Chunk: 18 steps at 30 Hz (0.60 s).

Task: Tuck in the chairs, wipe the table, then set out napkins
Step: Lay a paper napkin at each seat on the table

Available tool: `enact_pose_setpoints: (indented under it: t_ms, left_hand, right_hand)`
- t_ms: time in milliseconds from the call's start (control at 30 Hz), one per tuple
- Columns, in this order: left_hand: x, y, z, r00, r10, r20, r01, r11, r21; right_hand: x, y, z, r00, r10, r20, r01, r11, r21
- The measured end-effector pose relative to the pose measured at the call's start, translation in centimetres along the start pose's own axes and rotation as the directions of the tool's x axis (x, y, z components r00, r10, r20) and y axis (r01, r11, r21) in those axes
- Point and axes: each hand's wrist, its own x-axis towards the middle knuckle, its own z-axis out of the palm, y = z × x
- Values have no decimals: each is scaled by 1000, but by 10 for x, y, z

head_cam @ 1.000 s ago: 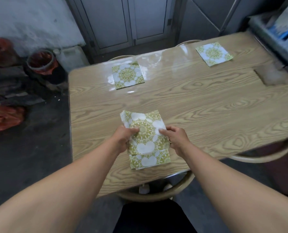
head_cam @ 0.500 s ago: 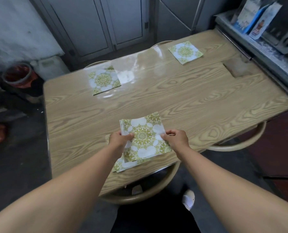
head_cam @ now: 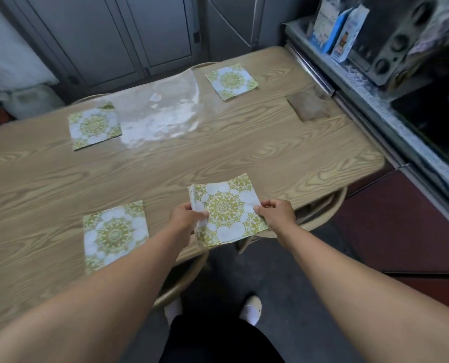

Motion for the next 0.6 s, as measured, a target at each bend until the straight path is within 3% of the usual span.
enact_pose_setpoints:
  t_ms: [367,600]
  left_hand:
    - [12,17,82,998,-13,-57,13,1000,-2]
    - [57,45,132,998,-61,-11,61,998,25]
  right_hand:
    - [61,-1,-70,998,50,27,-50,999,10]
    - [117,-12,-99,996,74,-46,-79,991,-106]
